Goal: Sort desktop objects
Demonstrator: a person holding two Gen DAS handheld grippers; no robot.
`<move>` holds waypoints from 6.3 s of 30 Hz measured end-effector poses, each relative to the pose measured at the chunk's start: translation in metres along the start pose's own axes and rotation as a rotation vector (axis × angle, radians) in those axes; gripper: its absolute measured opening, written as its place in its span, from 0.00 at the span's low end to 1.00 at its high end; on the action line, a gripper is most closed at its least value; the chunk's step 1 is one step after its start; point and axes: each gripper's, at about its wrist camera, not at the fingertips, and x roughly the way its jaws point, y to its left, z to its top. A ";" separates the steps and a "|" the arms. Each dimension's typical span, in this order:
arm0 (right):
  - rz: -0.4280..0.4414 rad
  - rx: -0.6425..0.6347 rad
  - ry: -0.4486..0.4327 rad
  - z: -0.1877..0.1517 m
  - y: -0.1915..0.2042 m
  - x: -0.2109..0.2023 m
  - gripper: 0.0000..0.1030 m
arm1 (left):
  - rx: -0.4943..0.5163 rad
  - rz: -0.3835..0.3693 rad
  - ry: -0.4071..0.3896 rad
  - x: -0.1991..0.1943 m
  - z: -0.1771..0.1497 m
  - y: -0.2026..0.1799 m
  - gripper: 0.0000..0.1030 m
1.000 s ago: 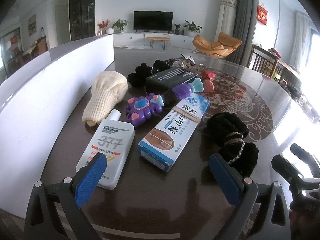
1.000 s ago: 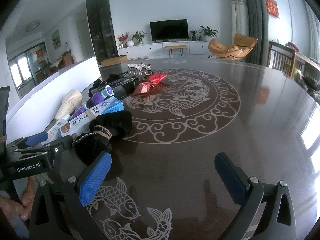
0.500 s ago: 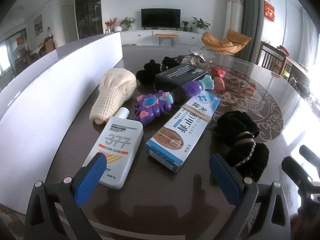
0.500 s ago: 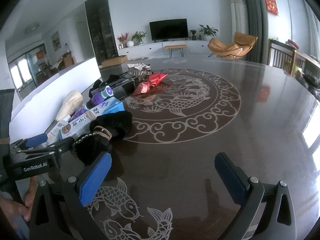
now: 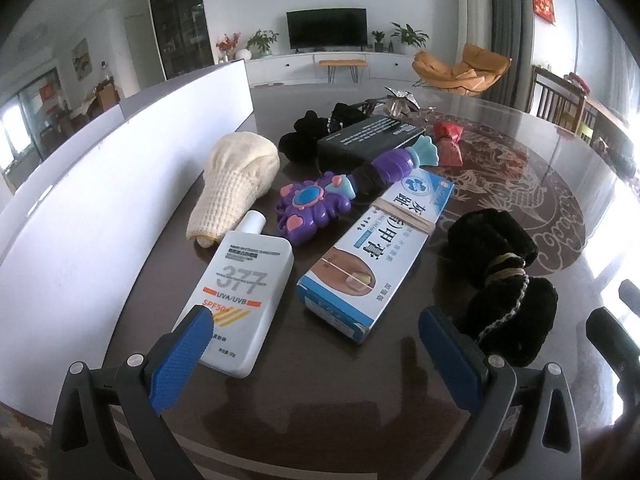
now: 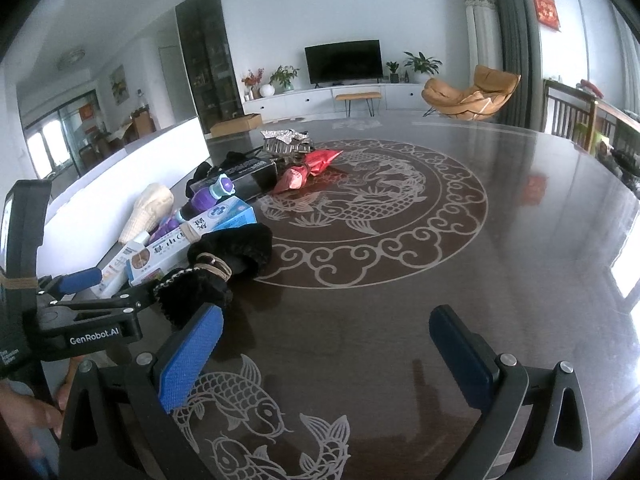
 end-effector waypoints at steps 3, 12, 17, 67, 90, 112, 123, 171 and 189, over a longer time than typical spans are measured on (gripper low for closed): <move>-0.001 -0.002 -0.002 0.000 -0.001 -0.001 1.00 | 0.002 0.000 -0.006 -0.001 0.000 0.001 1.00; -0.038 0.034 -0.075 -0.001 -0.006 -0.013 1.00 | 0.027 -0.068 -0.052 -0.009 -0.002 0.002 1.00; -0.053 0.052 -0.053 0.001 -0.008 -0.009 1.00 | 0.027 -0.075 -0.070 -0.012 -0.002 0.002 1.00; 0.057 -0.193 0.316 0.029 0.025 0.062 0.94 | 0.034 -0.125 0.121 0.027 0.001 0.071 1.00; 0.165 -0.308 0.418 0.091 0.033 0.033 0.30 | -0.164 -0.401 -0.004 -0.052 -0.006 0.084 0.49; 0.501 -0.529 0.380 0.143 0.373 0.119 0.56 | -0.363 -0.012 0.128 -0.028 0.042 0.319 0.50; 0.436 -0.405 0.083 0.163 0.257 0.045 0.98 | -0.278 -0.067 -0.092 -0.097 0.048 0.247 0.77; -0.052 -0.134 0.260 0.027 -0.007 0.063 1.00 | 0.047 -0.146 0.123 -0.018 -0.036 0.024 1.00; -0.053 -0.134 0.259 0.027 -0.007 0.064 1.00 | 0.072 -0.165 0.074 -0.025 -0.044 0.027 1.00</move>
